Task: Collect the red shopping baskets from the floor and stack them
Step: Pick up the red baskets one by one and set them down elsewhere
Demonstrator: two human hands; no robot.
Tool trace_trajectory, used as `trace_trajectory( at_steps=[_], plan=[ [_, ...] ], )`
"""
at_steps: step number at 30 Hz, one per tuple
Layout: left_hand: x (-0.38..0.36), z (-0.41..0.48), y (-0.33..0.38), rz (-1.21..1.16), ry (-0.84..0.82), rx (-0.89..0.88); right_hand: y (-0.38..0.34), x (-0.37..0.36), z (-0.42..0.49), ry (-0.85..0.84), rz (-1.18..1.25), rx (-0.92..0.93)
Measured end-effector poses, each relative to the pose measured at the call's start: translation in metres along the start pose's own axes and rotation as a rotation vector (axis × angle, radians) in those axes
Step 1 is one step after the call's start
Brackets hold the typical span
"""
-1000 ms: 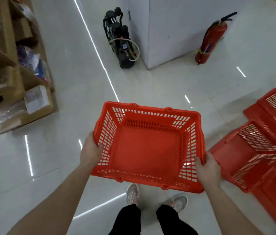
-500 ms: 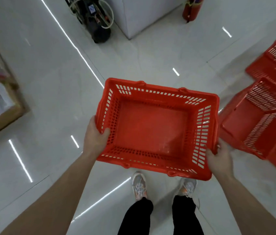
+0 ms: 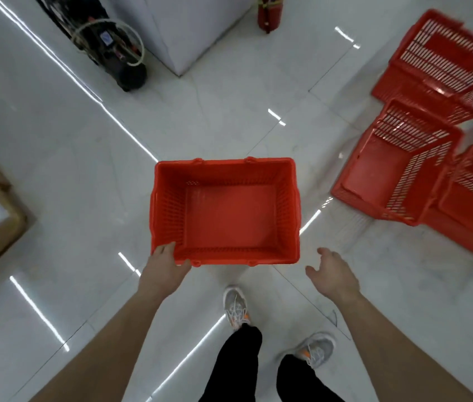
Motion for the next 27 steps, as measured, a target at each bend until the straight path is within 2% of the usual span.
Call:
trace_trajectory(
  at_steps=[3, 8, 14, 20, 27],
  plan=[
    [0.032, -0.046, 0.072, 0.139, 0.014, -0.144, 0.01, 0.069, -0.041, 0.025, -0.119, -0.004],
    [0.081, -0.14, 0.212, 0.363, 0.057, -0.367, 0.049, 0.204, -0.12, 0.124, -0.127, 0.009],
    [0.117, -0.255, 0.38, 0.37, 0.183, -0.564, 0.164, 0.336, -0.227, 0.282, -0.004, -0.069],
    [0.115, -0.346, 0.52, 0.457, 0.234, -0.748, 0.289, 0.428, -0.31, 0.445, 0.141, -0.252],
    [0.092, -0.373, 0.646, 0.594, 0.226, -0.886, 0.377, 0.491, -0.324, 0.515, 0.216, -0.4]
  ],
)
Point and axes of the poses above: each hand's wrist, its own z-axis towards the middle knuckle, its own x-axis out of the back of the hand, y = z × x, the point moved 5 cm from there along z, towards the middle knuckle, and after that the axes turned 15 degrees about z, right-handed, at the moved point
